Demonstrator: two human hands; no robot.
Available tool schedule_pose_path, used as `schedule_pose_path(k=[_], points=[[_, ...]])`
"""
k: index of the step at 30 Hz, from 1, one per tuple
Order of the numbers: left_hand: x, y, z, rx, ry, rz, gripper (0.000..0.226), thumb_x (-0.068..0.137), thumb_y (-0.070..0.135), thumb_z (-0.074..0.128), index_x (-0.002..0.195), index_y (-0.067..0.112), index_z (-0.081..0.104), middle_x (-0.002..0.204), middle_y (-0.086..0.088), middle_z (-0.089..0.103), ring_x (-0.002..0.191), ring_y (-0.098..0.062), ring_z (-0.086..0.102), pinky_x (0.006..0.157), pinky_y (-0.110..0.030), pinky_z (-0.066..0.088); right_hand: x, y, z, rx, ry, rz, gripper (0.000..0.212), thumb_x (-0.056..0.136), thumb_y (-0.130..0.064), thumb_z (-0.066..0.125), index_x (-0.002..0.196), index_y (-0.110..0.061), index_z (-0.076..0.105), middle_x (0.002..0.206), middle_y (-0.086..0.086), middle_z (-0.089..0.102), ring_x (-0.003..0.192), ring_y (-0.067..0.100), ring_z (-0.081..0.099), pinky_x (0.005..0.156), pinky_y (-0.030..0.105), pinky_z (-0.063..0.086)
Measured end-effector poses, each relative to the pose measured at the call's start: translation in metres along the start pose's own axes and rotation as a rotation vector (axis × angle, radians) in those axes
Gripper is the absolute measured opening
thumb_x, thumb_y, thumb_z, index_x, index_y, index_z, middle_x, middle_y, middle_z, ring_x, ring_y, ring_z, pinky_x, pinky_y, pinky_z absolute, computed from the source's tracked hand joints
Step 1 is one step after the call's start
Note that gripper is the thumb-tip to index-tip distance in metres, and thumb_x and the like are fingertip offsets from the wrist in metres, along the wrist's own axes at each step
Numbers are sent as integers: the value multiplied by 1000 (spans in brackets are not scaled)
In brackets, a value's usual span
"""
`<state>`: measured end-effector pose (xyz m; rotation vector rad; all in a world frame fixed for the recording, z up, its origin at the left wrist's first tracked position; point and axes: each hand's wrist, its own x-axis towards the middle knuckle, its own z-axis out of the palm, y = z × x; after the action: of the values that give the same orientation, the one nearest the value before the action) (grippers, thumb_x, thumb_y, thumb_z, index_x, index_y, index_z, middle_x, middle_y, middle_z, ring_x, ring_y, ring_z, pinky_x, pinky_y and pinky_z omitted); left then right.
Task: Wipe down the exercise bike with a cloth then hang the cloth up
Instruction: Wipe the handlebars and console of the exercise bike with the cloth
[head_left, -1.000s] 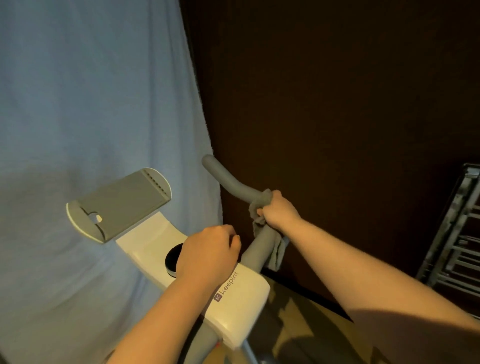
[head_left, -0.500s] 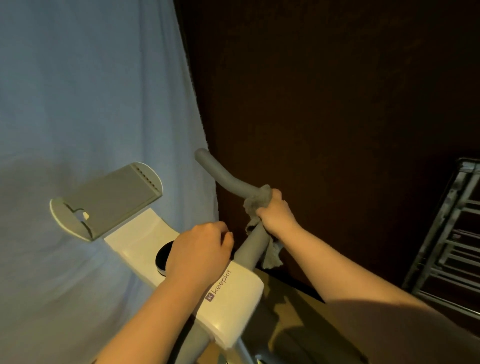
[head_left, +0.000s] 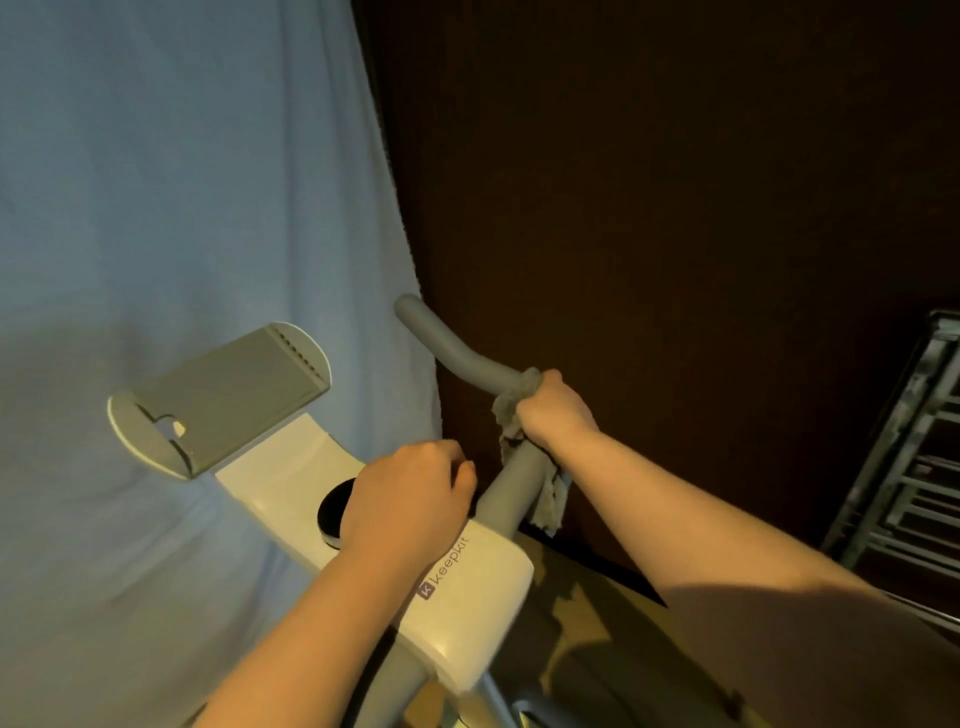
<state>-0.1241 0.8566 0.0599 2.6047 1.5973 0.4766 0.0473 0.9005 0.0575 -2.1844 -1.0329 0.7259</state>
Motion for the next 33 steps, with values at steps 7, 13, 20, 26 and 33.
schedule_pose_path(k=[7, 13, 20, 26, 33], points=[[-3, -1, 1, 0, 6, 3, 28, 98, 42, 37, 100, 34, 63, 87, 8, 66, 72, -12, 59, 66, -34, 54, -14, 27, 14, 254, 22, -115, 55, 96, -20, 47, 146, -22, 23, 135, 12, 43, 115, 32, 52, 94, 49, 48], [-5, -2, 1, 9, -11, -14, 27, 98, 42, 37, 97, 33, 63, 86, 7, 66, 70, -11, 59, 65, -34, 55, -3, 19, 15, 239, -8, -106, 57, 96, -20, 49, 146, -23, 23, 134, 12, 47, 116, 31, 53, 93, 48, 49], [0, 0, 0, 18, -9, -5, 28, 98, 43, 37, 98, 32, 63, 86, 7, 65, 72, -14, 60, 66, -35, 55, 10, 10, 5, 192, -54, 23, 56, 94, -19, 55, 143, -13, 27, 132, 15, 50, 116, 31, 53, 96, 46, 48], [-5, 0, -1, -8, -5, -2, 29, 98, 42, 36, 98, 32, 64, 86, 6, 66, 73, -15, 60, 67, -36, 54, -17, 38, 16, 468, -61, -77, 60, 97, -21, 52, 147, -22, 20, 134, 12, 48, 118, 29, 51, 97, 43, 46], [-3, -2, 0, 10, 1, -11, 29, 98, 42, 37, 97, 31, 64, 83, 4, 65, 72, -17, 60, 66, -36, 55, 3, 15, 11, 316, -32, -24, 60, 94, -16, 55, 146, -19, 25, 131, 14, 51, 113, 30, 54, 84, 40, 48]])
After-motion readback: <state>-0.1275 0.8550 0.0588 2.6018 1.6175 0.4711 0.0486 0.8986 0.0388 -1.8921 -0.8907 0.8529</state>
